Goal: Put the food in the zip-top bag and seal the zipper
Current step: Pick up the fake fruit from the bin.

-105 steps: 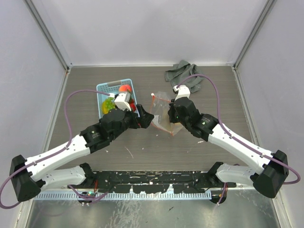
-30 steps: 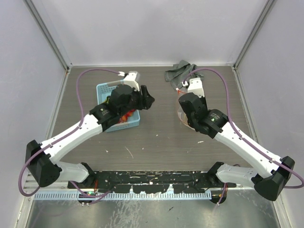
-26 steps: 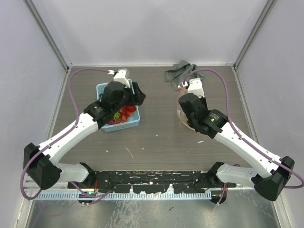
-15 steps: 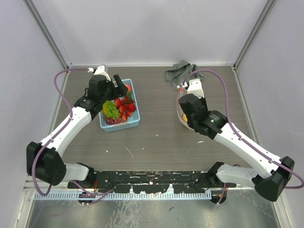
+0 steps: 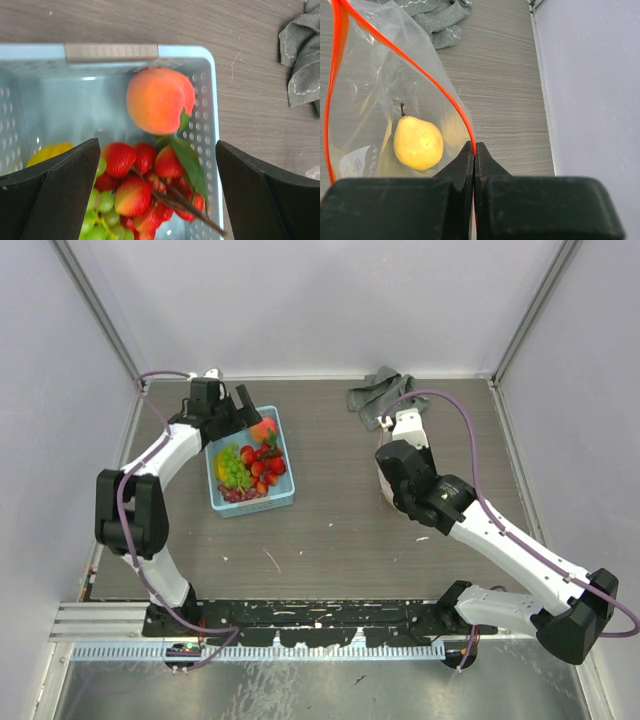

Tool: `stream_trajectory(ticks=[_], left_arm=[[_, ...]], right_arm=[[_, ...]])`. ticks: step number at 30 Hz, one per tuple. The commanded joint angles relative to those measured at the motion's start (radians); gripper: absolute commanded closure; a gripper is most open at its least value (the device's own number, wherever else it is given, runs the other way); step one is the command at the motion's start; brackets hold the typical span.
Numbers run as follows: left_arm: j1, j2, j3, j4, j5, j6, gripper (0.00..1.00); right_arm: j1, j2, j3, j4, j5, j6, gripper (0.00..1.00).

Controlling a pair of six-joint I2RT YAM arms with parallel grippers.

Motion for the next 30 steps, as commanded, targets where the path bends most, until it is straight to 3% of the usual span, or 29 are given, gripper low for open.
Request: stream_trajectory(ticks=[1, 15, 21, 30], left_arm=[[0.02, 0.102, 0.138, -0.008, 0.09, 0.03, 0.02], [0.02, 0.322, 0.297, -0.092, 0.153, 0.037, 0.01], [0.02, 0.387, 0.345, -0.118, 0.173, 0.036, 0.0], [0.02, 0.432, 0.371, -0.141, 0.21, 0.037, 0.06]], right_arm=[[-0.006, -0.029, -0.004, 0.055, 0.037, -0.014, 1.0], [-0.005, -0.078, 0.035, 0.065, 0.037, -0.033, 1.0], [-0.005, -0.065, 0.057, 0.036, 0.122, -0.035, 0.99], [-0.006, -0.031, 0.064, 0.029, 0.168, -0.03, 0.99]])
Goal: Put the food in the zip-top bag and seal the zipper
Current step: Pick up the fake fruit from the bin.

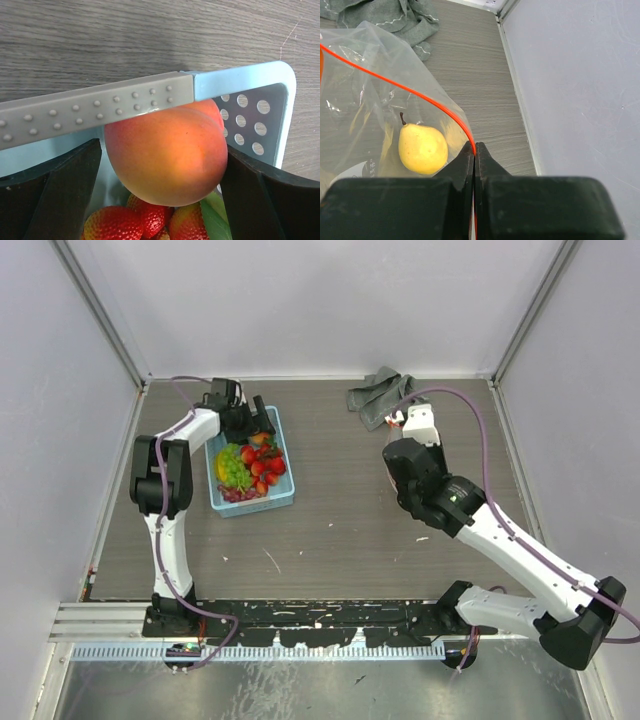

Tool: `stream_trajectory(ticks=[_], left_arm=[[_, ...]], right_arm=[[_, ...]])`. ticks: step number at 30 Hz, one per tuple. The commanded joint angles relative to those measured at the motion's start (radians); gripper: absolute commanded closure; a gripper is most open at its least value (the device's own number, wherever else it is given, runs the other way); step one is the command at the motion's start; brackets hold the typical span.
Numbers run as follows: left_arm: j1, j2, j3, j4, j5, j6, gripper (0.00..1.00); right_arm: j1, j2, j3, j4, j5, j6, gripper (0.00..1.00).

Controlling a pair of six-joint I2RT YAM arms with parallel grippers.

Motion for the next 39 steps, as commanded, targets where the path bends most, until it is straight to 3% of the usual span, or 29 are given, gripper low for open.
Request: stream_trajectory(ticks=[1, 9, 19, 35, 39], left_arm=[[0.004, -0.004, 0.042, -0.002, 0.042, 0.011, 0.08], [0.003, -0.086, -0.02, 0.042, 0.046, 0.008, 0.28], [0.003, -0.248, -0.123, 0.08, 0.002, 0.01, 0.49], [-0.017, -0.534, -0.294, 0.092, -0.014, -0.01, 0.52], [-0.024, -0.602, -0.331, 0.066, -0.11, -0.007, 0.53]], right_arm=[[-0.003, 0.015, 0.045, 0.019, 0.059, 0.001, 0.99], [-0.002, 0.045, 0.026, 0.012, 0.07, 0.003, 0.99], [-0.003, 0.112, 0.031, -0.007, -0.086, 0.06, 0.99], [-0.001, 0.137, 0.031, 0.03, -0.253, 0.14, 0.99], [-0.002, 0.138, 0.031, 0.043, -0.281, 0.153, 0.99]])
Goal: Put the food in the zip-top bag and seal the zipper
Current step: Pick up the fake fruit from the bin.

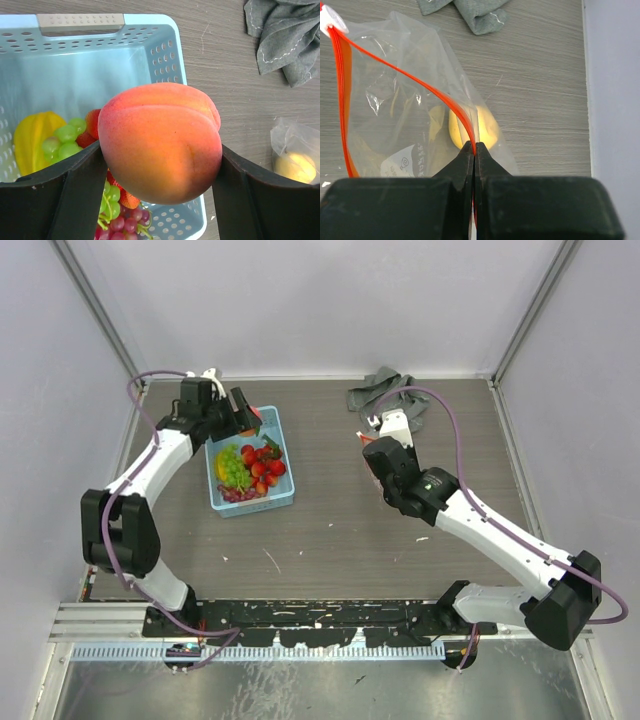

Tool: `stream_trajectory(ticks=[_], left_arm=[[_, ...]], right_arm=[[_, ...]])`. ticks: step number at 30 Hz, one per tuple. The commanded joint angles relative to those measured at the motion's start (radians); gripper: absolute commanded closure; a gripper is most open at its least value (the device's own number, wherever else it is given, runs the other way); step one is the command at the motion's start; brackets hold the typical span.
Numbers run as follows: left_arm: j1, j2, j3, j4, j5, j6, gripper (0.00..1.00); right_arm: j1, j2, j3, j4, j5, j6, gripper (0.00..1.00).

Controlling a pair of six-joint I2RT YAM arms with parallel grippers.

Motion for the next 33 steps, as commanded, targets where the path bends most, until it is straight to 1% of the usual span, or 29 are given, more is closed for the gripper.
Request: stream_trajectory(ticks=[1, 6, 11, 15, 20, 21, 26, 33], left_arm=[[-0.011, -0.11, -0.023, 0.007, -0.108, -0.002, 0.53], [-0.016, -0.194, -0.06, -0.015, -0.173, 0.007, 0.54], [-0.044, -0.276, -0.113, -0.003, -0.136, -0.004, 0.54], [-0.108, -0.33, -0.171, 0.039, -0.095, -0.038, 0.53], [-0.19, -0.373, -0.22, 0.078, -0.081, -0.079, 0.53], [-0.206, -0.406, -0.229, 0.087, -0.08, -0.088, 0.53], [-0.27, -0.464, -0.284, 0.156, -0.072, -0.149, 0.53], [-0.378, -0.521, -0.353, 0.248, -0.118, -0.197, 0.53]], right_arm=[[-0.001, -0.002, 0.03, 0.054, -0.041, 0.038, 0.99], [0.001, -0.01, 0.027, 0.07, -0.056, 0.047, 1.0], [0.001, -0.025, 0.011, 0.106, -0.089, 0.057, 1.0], [0.001, -0.035, -0.002, 0.127, -0.122, 0.074, 1.0], [0.0, -0.044, -0.014, 0.154, -0.16, 0.095, 1.0], [0.0, -0.046, -0.015, 0.16, -0.17, 0.099, 1.0], [0.0, -0.043, -0.022, 0.195, -0.215, 0.103, 0.99], [0.007, -0.032, -0.027, 0.212, -0.252, 0.114, 0.99]])
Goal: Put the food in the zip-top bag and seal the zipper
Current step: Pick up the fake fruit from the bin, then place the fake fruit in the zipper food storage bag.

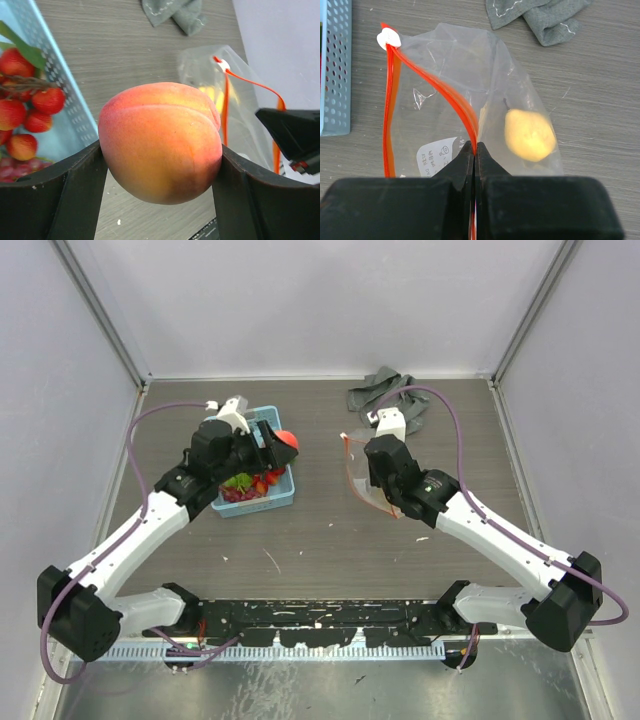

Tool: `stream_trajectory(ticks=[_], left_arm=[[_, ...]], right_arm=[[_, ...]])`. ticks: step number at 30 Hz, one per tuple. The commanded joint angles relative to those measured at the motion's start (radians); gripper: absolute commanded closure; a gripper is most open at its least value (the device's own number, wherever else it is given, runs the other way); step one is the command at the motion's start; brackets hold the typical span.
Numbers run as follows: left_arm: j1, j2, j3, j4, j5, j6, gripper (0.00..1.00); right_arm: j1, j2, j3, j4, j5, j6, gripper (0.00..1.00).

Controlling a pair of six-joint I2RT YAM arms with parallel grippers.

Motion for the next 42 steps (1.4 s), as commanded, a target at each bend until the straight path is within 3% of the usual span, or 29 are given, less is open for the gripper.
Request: stream_trajectory(ticks=[1, 13, 28, 42], left_arm=[[-0.066, -0.044, -0.028, 0.146, -0.032, -0.047, 0.54], [-0.221, -0.013, -0.076, 0.335, -0.05, -0.05, 0.54], [-0.383, 0.165, -0.038, 0.491, -0.096, 0.01, 0.54], [-0.466, 0.258, 0.041, 0.298, -0.388, 0.093, 0.5]], right_arm=[[0.009, -0.022, -0.001, 0.07, -0.031, 0.026, 0.99], [0.025, -0.016, -0.016, 0.104, -0.067, 0.052, 0.99], [0.046, -0.057, -0.025, 0.109, -0.09, 0.074, 0.99], [0.045, -0.079, -0.043, 0.117, -0.125, 0.082, 0.99]])
